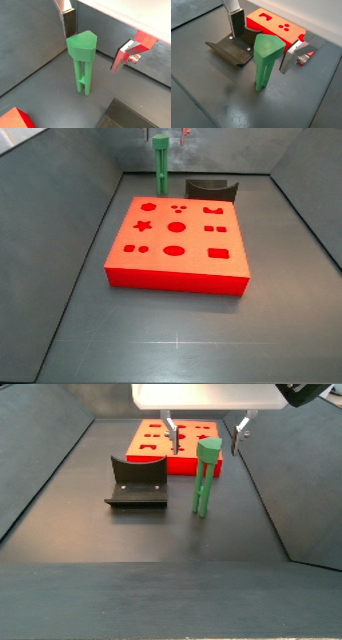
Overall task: Pick up the 3 prong object. Move up. Move to above the board. Insert the 3 prong object.
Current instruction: Pick up the 3 prong object.
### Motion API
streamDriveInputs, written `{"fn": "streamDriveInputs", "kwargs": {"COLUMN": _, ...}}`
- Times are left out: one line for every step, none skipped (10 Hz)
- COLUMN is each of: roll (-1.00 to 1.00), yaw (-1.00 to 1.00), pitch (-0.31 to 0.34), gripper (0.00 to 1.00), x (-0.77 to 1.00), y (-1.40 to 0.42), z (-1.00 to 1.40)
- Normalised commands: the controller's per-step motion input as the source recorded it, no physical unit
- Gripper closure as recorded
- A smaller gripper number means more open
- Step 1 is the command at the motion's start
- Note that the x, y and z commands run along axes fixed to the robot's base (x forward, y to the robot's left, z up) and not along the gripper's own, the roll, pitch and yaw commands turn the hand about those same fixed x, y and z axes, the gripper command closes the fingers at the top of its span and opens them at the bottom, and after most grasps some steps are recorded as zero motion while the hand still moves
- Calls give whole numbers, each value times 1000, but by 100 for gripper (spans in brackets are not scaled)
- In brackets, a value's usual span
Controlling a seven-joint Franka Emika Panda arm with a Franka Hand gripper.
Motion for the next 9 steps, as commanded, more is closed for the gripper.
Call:
{"fn": "streamDriveInputs", "kwargs": {"roll": 26, "yaw": 0, "pitch": 34, "gripper": 0, "x": 0, "y": 0, "z": -220}}
{"fn": "streamDriveInputs", "kwargs": {"roll": 21, "yaw": 0, "pitch": 21, "gripper": 0, "x": 0, "y": 0, "z": -83}}
{"fn": "streamDriveInputs", "kwargs": {"roll": 0, "yaw": 0, "pitch": 0, "gripper": 100, "x": 0, "y": 0, "z": 0}}
{"fn": "streamDriveInputs", "kwargs": {"roll": 4, "yaw": 0, "pitch": 0, "gripper": 100, "x": 0, "y": -3, "z": 0}}
{"fn": "streamDriveInputs", "kwargs": {"roll": 0, "yaw": 0, "pitch": 0, "gripper": 100, "x": 0, "y": 0, "z": 0}}
{"fn": "streamDriveInputs", "kwargs": {"roll": 0, "yaw": 0, "pitch": 0, "gripper": 100, "x": 0, "y": 0, "z": 0}}
{"fn": "streamDriveInputs", "kwargs": {"roll": 0, "yaw": 0, "pitch": 0, "gripper": 100, "x": 0, "y": 0, "z": 0}}
{"fn": "streamDriveInputs", "kwargs": {"roll": 0, "yaw": 0, "pitch": 0, "gripper": 100, "x": 0, "y": 0, "z": 0}}
{"fn": "streamDriveInputs", "kwargs": {"roll": 0, "yaw": 0, "pitch": 0, "gripper": 100, "x": 0, "y": 0, "z": 0}}
